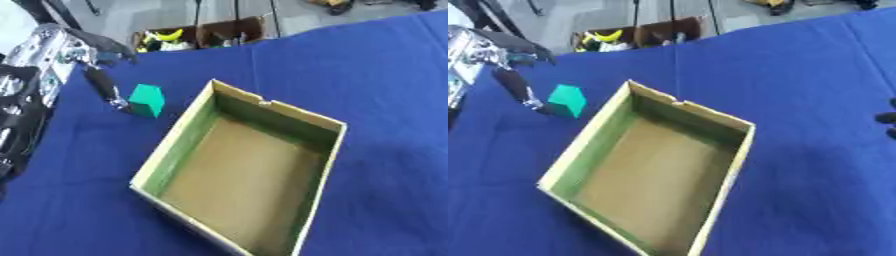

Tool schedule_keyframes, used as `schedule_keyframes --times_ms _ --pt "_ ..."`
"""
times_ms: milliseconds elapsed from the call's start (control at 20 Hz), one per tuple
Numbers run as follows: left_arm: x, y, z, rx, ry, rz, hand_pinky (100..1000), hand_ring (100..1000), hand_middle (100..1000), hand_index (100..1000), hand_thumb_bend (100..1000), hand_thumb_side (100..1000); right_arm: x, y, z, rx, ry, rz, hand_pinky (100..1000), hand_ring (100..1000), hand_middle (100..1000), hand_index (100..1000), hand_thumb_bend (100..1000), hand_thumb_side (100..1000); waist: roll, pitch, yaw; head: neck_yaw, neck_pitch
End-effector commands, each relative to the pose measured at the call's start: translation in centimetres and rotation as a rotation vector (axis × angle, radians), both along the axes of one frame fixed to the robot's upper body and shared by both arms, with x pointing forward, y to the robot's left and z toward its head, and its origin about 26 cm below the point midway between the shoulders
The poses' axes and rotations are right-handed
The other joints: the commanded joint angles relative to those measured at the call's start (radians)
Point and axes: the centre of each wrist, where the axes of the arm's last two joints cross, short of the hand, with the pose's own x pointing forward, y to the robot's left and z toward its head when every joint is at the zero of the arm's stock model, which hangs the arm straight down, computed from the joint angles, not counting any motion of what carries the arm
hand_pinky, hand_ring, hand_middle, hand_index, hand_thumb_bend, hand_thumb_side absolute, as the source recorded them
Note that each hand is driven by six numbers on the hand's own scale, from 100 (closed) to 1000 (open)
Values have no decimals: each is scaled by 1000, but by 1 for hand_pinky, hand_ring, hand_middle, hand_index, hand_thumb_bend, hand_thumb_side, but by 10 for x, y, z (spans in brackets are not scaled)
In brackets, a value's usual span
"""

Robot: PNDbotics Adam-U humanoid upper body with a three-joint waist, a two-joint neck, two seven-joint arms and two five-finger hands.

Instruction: Pick up objects on the table and place them in the box.

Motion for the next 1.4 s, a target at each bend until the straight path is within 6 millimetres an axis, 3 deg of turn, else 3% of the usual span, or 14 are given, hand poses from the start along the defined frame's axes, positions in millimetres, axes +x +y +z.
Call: schedule_keyframes --times_ms 50,250,1400 --pt "-7 9 16 77 29 -13 667 824 1000 1000 590 548 -3 -3 8 -14 -23 3 832 860 655 845 100 862 -3 -19 0 -1 -9" --pt "-7 8 15 69 33 -27 644 808 1000 1000 490 537 -2 -2 9 -12 -24 4 832 859 653 845 100 859 0 -16 -5 4 -18" --pt "10 8 -18 -34 144 -21 595 769 989 1000 350 498 -2 0 13 2 -42 6 828 854 645 838 100 849 4 15 -29 27 -45"
